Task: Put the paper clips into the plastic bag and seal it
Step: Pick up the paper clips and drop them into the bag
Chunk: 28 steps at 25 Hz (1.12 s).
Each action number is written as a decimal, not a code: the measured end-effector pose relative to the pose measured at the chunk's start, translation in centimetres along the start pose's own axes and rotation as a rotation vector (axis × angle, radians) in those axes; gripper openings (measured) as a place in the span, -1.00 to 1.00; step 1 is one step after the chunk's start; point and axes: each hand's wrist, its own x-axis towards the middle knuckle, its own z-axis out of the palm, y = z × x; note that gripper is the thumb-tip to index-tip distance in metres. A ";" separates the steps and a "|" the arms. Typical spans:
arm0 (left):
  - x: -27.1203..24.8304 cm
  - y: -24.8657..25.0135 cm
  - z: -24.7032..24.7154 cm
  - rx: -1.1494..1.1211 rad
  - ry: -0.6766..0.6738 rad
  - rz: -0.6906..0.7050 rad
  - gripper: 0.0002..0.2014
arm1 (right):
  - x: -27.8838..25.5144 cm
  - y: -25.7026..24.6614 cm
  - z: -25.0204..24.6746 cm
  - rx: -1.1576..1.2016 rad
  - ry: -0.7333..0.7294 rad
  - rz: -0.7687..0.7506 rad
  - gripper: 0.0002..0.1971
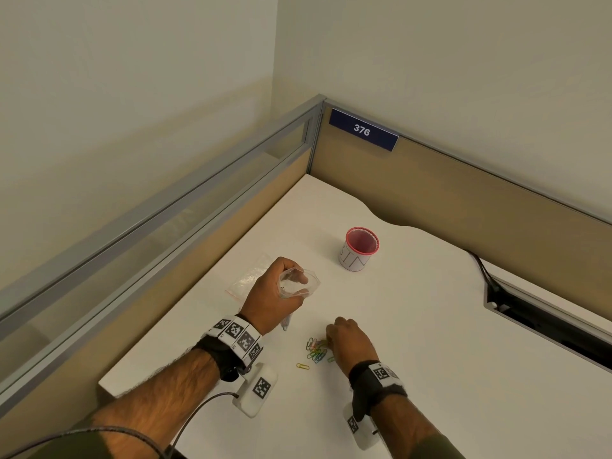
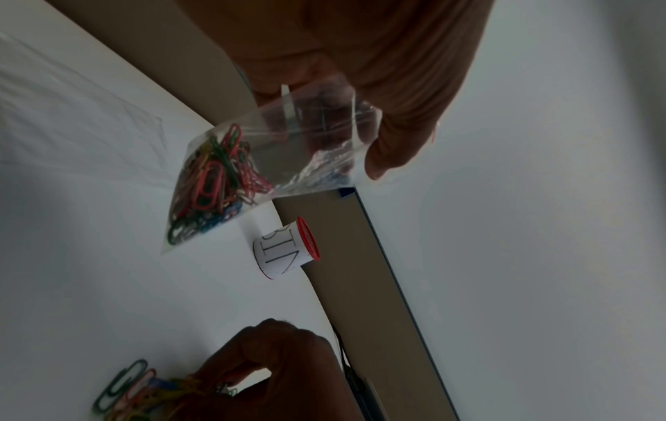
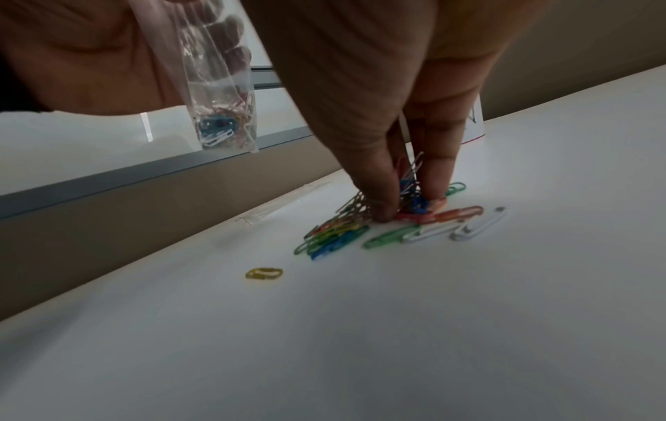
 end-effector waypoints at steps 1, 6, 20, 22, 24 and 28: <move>0.1 -0.1 0.0 0.001 0.000 -0.002 -0.60 | 0.2 0.3 0.0 -0.003 0.001 0.012 -0.87; 0.4 0.0 0.2 0.005 0.003 -0.005 -0.59 | 0.5 1.6 -0.1 0.049 -0.017 0.061 -0.85; 0.9 -0.4 1.3 0.029 -0.022 -0.004 -0.62 | -1.8 -4.1 -14.6 0.904 0.473 -0.006 -0.91; 1.0 0.0 1.6 0.043 -0.026 -0.005 -0.62 | -1.2 -5.8 -14.8 0.853 0.446 -0.046 -0.93; 1.1 0.0 1.7 0.031 -0.034 -0.009 -0.62 | -0.8 -6.7 -14.5 0.781 0.409 -0.061 -0.93; 1.3 -0.3 1.6 0.001 -0.041 -0.007 -0.62 | -0.7 -6.9 -14.8 0.739 0.426 -0.065 -0.90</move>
